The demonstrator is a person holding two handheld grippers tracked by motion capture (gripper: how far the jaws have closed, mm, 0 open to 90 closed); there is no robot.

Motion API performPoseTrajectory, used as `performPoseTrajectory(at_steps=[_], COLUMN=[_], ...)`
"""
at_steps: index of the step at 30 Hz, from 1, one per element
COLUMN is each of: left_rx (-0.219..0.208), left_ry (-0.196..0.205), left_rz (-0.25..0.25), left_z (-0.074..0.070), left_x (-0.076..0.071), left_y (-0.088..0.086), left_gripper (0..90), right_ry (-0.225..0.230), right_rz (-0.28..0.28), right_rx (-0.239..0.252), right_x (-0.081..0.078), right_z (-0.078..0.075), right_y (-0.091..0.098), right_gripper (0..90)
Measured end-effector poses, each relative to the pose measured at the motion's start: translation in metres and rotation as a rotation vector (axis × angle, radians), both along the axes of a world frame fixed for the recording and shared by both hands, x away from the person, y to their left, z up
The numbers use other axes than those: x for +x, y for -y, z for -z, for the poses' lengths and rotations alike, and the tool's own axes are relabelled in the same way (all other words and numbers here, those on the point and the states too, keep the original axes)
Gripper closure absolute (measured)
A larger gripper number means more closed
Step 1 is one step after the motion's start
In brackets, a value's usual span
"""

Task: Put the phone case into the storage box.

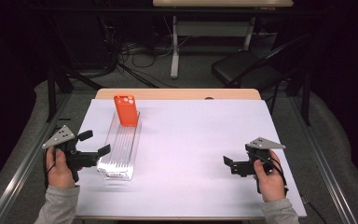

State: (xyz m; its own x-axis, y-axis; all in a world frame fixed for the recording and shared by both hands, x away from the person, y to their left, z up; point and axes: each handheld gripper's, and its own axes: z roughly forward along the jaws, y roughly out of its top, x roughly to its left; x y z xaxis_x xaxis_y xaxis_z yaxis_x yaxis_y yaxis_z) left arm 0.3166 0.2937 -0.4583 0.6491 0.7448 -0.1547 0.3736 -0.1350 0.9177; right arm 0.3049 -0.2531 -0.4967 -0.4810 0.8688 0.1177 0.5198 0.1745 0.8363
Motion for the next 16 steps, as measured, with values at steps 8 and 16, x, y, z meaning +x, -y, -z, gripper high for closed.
performPoseTrajectory(at_steps=[8,16], left_rx=[0.001,-0.014], left_ry=[-0.003,-0.010], left_rz=[-0.008,-0.033], left_z=[0.0004,-0.0009], left_x=[0.0011,0.0026], left_y=[-0.0035,-0.0100], left_gripper=[1.7,1.7], right_ry=[-0.010,-0.025], right_rz=[0.006,0.025], right_rx=[-0.010,-0.021], right_x=[0.0014,0.0019], right_z=[0.0046,0.0081], right_y=[0.0012,0.0060], right_gripper=[0.0,0.0])
